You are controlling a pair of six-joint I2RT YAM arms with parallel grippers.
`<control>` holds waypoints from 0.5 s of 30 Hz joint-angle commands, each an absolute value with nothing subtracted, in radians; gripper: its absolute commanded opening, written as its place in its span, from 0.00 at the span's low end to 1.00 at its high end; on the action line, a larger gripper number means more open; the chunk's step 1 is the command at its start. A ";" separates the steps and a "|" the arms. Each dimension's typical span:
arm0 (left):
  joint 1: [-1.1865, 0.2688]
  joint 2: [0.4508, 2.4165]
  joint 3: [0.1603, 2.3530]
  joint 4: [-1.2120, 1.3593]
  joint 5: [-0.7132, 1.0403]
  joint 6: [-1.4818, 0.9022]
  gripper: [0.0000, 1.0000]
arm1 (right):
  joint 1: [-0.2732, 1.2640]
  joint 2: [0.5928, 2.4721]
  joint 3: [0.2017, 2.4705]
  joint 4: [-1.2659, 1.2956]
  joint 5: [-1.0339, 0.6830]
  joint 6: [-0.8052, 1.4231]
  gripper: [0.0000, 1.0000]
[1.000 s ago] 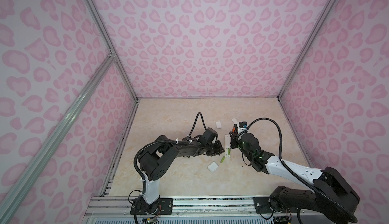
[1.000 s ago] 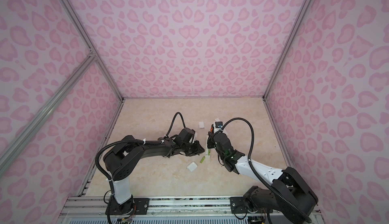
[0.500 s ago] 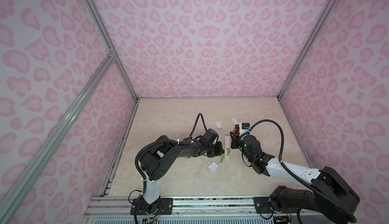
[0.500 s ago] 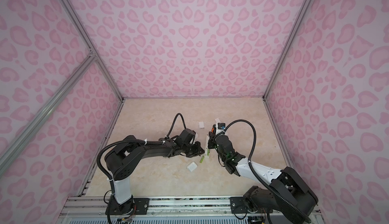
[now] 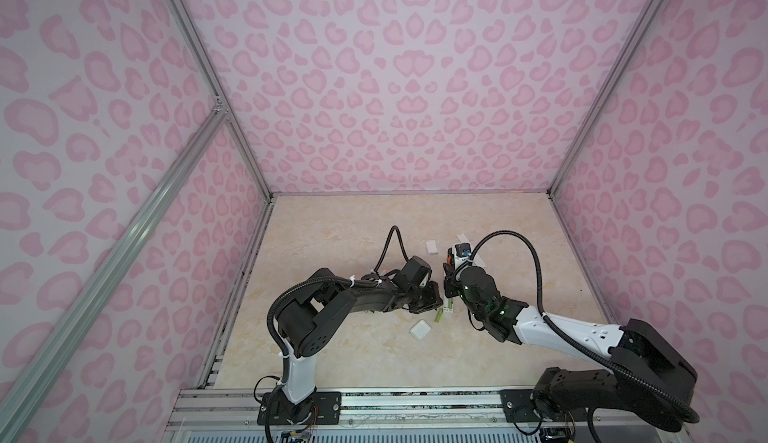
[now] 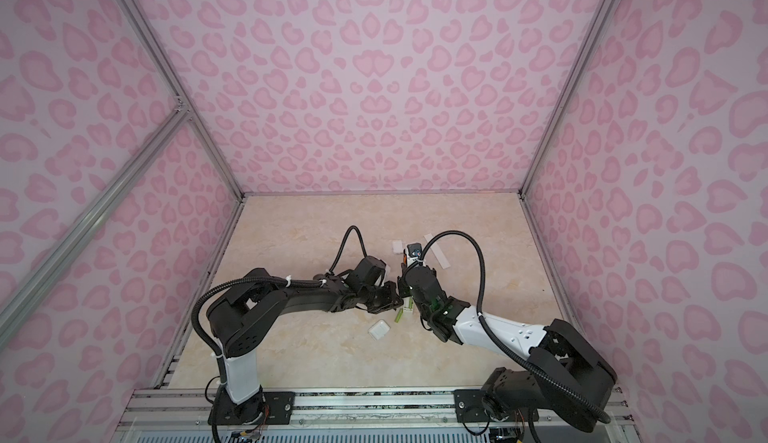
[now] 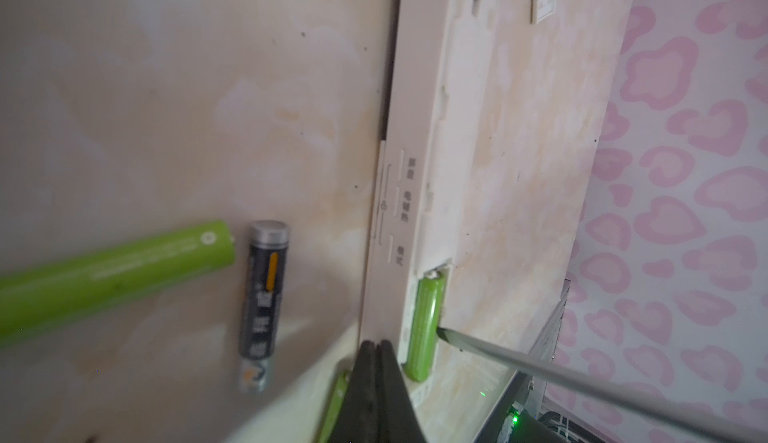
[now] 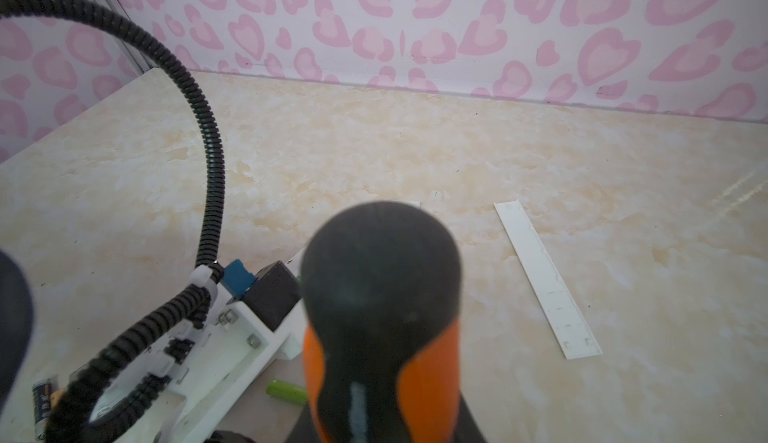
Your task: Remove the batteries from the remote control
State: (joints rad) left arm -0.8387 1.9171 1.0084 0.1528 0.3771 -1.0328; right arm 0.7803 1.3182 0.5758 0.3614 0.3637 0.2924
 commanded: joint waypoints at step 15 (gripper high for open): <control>-0.840 1.915 0.968 0.296 0.424 -1.102 0.04 | 0.697 1.211 0.427 0.555 0.299 0.503 0.00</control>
State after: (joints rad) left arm -0.8387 1.9171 0.9699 0.2493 0.4149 -1.0985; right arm 0.6983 1.2209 0.4240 0.4980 0.3161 0.4793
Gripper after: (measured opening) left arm 0.056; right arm 0.222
